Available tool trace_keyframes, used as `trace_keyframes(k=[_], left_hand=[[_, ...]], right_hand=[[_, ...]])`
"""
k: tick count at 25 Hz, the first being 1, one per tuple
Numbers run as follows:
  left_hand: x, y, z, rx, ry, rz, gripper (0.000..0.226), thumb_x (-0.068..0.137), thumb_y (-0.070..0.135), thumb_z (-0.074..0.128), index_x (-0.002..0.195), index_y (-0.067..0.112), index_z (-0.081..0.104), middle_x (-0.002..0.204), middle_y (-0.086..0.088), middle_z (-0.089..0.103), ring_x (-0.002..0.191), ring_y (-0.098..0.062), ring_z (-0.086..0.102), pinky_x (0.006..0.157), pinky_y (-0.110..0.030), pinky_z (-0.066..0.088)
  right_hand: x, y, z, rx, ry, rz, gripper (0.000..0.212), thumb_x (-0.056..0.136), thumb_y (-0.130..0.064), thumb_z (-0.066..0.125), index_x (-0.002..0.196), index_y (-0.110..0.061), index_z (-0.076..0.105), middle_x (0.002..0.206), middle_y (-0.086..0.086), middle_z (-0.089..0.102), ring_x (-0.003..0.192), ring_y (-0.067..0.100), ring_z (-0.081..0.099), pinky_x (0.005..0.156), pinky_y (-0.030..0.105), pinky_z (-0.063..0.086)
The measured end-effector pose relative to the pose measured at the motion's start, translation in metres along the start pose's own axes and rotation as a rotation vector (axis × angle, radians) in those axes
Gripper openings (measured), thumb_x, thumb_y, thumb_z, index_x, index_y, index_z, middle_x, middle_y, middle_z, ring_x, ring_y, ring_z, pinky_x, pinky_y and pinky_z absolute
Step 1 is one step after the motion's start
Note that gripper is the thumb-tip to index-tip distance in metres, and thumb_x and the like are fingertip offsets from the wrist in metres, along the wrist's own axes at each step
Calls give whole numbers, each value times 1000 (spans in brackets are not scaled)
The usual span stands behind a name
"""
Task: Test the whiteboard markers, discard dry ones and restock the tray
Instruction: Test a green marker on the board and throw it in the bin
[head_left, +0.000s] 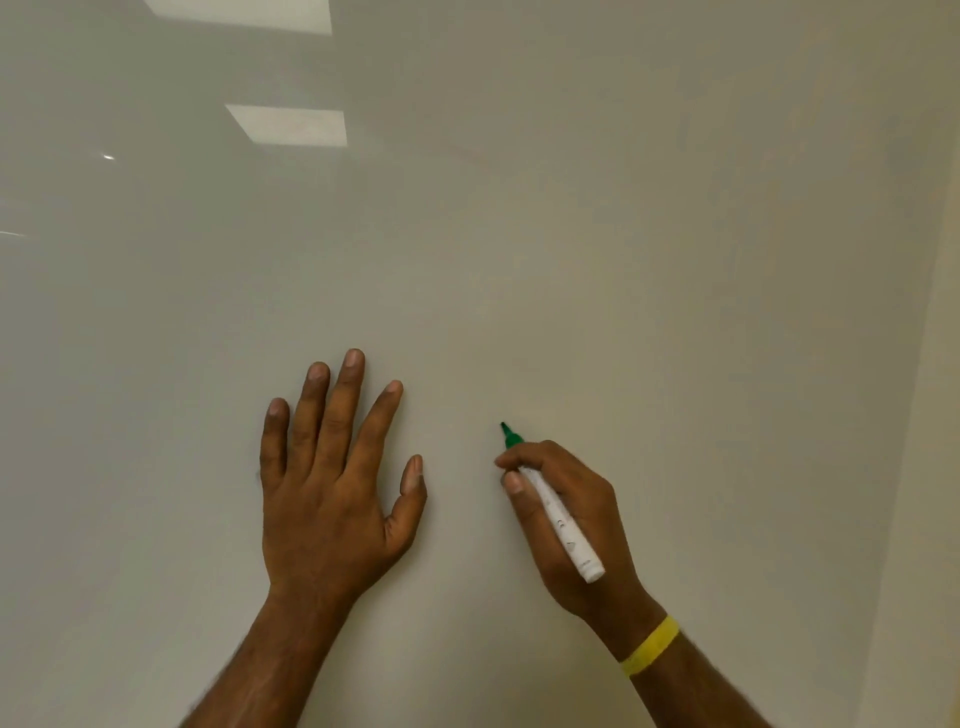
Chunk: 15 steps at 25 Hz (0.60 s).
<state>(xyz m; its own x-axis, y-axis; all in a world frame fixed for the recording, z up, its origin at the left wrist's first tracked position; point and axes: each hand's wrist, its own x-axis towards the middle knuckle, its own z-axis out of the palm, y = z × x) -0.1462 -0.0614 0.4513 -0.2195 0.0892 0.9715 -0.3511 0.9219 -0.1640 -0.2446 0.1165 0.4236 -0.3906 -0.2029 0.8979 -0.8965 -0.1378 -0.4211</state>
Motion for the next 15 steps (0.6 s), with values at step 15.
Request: trace_keyframes(k=[15], left_hand=[[-7, 3, 5, -4, 9, -25, 63, 88, 41, 53, 145, 14, 45, 159, -12, 27, 149, -32, 20, 118, -57, 18]], right_hand=[[-50, 20, -20, -22, -58, 95, 18, 93, -31, 56, 96, -25, 72, 91, -15, 70, 83, 2, 67, 76, 20, 50]])
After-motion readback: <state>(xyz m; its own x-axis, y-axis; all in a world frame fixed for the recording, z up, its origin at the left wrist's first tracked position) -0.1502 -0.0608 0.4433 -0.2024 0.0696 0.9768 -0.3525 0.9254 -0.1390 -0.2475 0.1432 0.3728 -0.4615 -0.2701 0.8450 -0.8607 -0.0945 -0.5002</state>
